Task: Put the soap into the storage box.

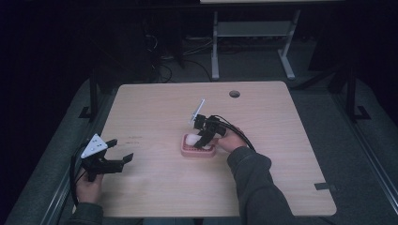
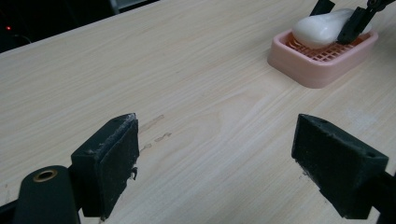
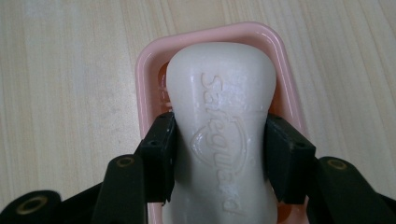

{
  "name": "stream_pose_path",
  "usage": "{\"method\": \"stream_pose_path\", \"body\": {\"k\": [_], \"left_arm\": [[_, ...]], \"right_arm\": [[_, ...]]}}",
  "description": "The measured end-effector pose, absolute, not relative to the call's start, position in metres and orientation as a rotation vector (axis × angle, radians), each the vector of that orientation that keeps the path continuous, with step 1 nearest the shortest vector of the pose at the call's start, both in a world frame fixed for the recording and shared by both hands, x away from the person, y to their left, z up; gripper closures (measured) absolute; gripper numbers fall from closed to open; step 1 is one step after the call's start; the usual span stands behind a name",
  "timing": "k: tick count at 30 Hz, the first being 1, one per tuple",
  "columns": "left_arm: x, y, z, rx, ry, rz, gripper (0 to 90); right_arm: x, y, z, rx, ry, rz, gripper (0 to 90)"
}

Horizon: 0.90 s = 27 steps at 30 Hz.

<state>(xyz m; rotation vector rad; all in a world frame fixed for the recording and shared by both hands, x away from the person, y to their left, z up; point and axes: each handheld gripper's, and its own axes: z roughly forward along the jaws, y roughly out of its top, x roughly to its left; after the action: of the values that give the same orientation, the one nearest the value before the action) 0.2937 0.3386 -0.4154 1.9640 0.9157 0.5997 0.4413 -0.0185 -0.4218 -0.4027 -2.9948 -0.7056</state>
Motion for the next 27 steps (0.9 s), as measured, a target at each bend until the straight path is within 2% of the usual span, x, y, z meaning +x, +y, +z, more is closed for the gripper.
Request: {"method": "stream_pose_path", "body": {"k": [27], "left_arm": [[0.2938, 0.3385, -0.4155, 1.964, 0.915, 0.6, 14.5]], "right_arm": [[0.4416, -0.0191, -0.4256, -0.413, -2.98, -0.699, 48.1]]}}
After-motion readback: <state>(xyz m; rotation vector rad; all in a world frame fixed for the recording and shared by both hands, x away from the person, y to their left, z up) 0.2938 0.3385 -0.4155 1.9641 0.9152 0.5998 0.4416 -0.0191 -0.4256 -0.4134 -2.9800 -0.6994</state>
